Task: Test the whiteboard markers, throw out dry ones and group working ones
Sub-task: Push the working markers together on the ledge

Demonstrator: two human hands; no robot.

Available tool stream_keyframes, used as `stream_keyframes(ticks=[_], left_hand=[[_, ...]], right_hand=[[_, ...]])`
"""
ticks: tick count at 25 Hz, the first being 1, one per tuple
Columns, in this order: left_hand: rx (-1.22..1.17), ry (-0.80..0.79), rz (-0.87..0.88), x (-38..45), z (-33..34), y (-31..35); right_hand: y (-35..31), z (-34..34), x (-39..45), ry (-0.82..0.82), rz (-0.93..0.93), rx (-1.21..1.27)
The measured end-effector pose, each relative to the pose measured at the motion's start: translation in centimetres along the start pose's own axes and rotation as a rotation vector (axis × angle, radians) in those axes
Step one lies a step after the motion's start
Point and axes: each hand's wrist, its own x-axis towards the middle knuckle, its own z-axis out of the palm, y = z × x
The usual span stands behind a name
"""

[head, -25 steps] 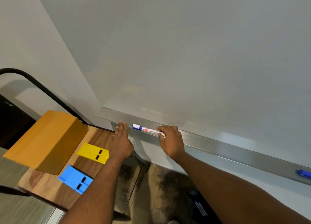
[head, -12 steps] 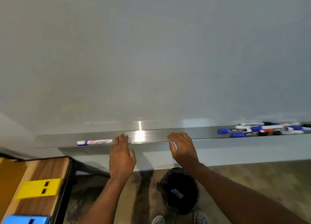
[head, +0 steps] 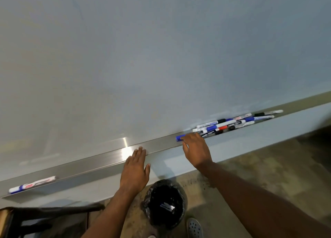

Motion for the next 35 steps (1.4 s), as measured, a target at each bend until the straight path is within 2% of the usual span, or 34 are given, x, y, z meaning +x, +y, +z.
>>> stream_keyframes(ticks=[4, 8, 11, 16, 19, 23, 26, 35], left_hand=[[0.07, -0.068, 0.012, 1.2, 1.8, 3.1], [0.172, -0.033, 0.057, 2.7, 3.4, 6.0], [0.228, -0.035, 0.097, 4.4, 4.2, 8.9], [0.335, -0.036, 0.248, 7.9, 5.2, 14.2], [0.347, -0.043, 0.365, 11.1, 5.3, 18.5], [0.383, -0.054, 0.549, 14.9, 6.0, 23.4], [0.401, -0.079, 0.606, 16.6, 7.0, 24.4], [0.423, -0.059, 0.598, 15.4, 7.9, 18.9]], right_hand=[[5.5, -1.8, 0.4, 0.048, 0.15, 0.061], [11.5, -3.2, -0.1, 0.255, 0.294, 0.084], [16.8, -4.9, 0.4, 0.32, 0.41, 0.096], [26.9, -6.6, 1.9, 0.244, 0.758, -0.003], [31.0, -6.5, 2.5, 0.15, 0.8, -0.016], [32.0, -5.0, 3.0, 0.079, 0.826, 0.001], [31.1, -3.7, 3.1, 0.079, 0.822, 0.011], [25.0, -1.5, 2.5, 0.064, 0.809, -0.003]])
